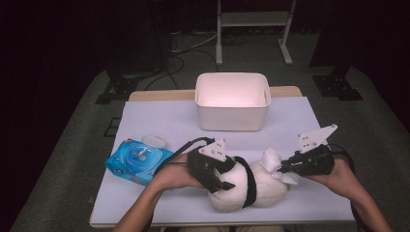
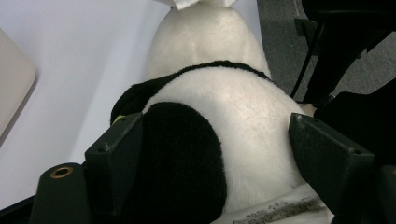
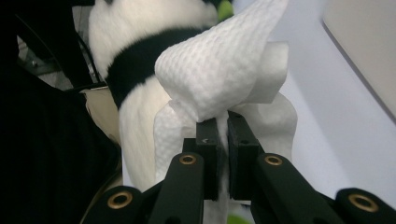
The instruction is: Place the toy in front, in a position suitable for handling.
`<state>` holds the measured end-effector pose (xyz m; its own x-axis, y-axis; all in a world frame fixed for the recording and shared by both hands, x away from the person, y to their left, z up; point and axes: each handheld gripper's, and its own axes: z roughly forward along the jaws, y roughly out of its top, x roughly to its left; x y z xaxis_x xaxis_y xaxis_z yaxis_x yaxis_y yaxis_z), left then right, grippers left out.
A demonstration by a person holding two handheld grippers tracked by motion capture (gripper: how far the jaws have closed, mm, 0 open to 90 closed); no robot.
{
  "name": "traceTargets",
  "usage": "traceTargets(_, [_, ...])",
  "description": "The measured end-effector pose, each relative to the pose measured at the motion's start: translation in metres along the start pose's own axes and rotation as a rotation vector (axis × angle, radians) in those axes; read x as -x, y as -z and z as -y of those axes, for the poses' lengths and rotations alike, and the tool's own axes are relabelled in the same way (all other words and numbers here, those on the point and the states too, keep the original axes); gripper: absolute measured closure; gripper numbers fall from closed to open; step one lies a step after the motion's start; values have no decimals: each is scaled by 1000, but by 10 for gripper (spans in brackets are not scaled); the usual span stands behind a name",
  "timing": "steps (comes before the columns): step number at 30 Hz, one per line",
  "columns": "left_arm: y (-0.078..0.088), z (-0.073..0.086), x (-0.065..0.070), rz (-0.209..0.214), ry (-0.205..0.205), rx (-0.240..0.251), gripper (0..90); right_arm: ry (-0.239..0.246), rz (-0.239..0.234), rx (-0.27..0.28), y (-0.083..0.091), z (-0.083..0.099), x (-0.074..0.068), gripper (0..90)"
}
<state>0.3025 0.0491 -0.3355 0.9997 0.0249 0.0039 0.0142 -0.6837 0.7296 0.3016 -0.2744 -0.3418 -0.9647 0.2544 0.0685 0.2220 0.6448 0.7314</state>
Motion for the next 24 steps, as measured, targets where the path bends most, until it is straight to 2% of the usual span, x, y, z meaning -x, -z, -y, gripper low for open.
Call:
traceTargets(4, [0,0,0,2,-1,3,196,-50,-3,12,5,18,4,842])
traceTargets(8, [0,-1,2,1,-11,-3,194,-55,-10,10,6,21,6,842])
traceTargets(10, [-1,-1,3,-1,-14,-2,192,-44,-14,8,5,16,6,842])
traceTargets(13, [-1,-2,3,2,-23,-9,191,-2,-31,-12,-2,-1,6,842])
traceTargets(14, [-1,-2,3,2,-23,-9,191,-2,-31,-12,-2,-1,6,842])
traceTargets(17, [-2,-2,4,8,-27,-8,190,36,-52,-27,-13,-20,5,842])
traceTargets(24, [-2,-3,4,7,-33,-13,188,73,-86,-32,-34,-42,7,841])
